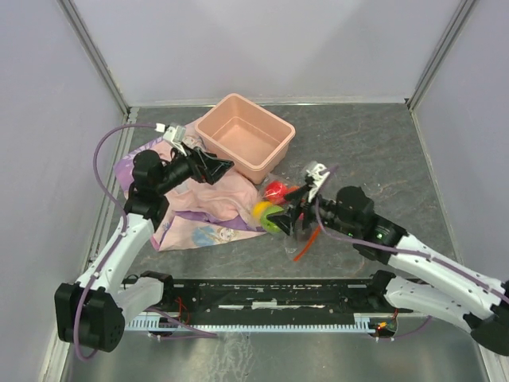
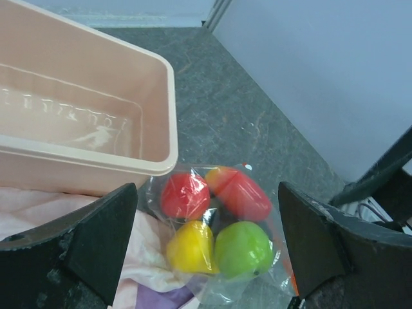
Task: Open the zip-top bag and remove the fake food
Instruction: Move the zipper food storage bag to the center of the board.
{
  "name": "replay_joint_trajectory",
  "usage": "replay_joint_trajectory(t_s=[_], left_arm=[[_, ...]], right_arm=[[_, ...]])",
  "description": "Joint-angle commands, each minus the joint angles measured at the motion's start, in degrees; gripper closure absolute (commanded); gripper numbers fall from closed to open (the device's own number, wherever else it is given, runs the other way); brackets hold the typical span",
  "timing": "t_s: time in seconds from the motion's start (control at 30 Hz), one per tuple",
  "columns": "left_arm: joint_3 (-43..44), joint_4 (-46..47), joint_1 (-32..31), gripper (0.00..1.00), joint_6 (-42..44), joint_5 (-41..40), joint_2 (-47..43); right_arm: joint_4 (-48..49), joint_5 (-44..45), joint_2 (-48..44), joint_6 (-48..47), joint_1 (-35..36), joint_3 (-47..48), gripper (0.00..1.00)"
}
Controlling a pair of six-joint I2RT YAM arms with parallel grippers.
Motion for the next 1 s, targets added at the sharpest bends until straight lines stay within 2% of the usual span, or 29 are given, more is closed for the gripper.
replay_joint_trajectory(t_s=[0.0, 0.1, 0.17, 0.23, 0.3, 0.37, 0.47, 0.57, 0.63, 0.77, 0.87, 0.97], left_arm=[[-1.58, 4.79, -2.42, 0.06, -4.79, 1.59, 0.57], [-4.23, 3.40, -6.42, 0.09, -9.06, -2.37, -1.26], [-5.78, 1.45, -12.05, 0.09, -10.38, -8.20, -3.96], [-7.28, -0.15, -18.97, 0.09, -11.70, -14.64, -6.88], [-9.03, -2.45, -26.51, 0.12, -13.90, -23.93, -10.18], [-10.36, -4.17, -33.16, 0.14, -15.80, -31.55, -11.91], [-11.55, -4.21, -43.66, 0.14, -19.07, -40.85, -11.90], [-9.51, -4.14, -50.53, 0.14, -18.88, -46.75, -8.27], [-7.38, -5.02, -52.59, 0.14, -17.26, -49.71, -4.65], [-4.23, -5.65, -52.75, 0.14, -14.50, -51.42, 0.98], [-4.18, -2.81, -52.74, 0.14, -13.44, -50.71, 3.15], [-4.18, -1.22, -52.65, 0.14, -12.36, -51.31, 4.32]], right_arm=[[1.38, 19.32, -6.62, -0.71, -0.21, -5.87, 0.09], [-3.12, 27.79, -8.07, 2.85, -1.13, -6.21, 0.07], [-6.80, 31.00, -8.14, 8.07, -3.89, -6.23, 0.07], [-8.12, 29.06, -8.72, 13.10, -9.01, -7.92, 0.08], [-7.26, 22.45, -10.57, 19.28, -18.42, -11.34, 0.09], [-6.01, 18.71, -11.96, 22.99, -24.05, -14.72, 0.10], [-4.07, 16.14, -12.87, 27.44, -28.15, -17.83, 0.10], [-3.35, 15.81, -13.06, 32.78, -31.36, -20.55, 0.11], [-2.07, 14.58, -12.83, 37.83, -33.32, -22.67, 0.13], [1.05, 12.13, -12.32, 43.74, -35.41, -26.98, 0.15], [2.99, 11.13, -12.32, 46.55, -35.82, -29.74, 0.26], [5.17, 10.82, -11.52, 48.68, -36.05, -32.27, 0.31]])
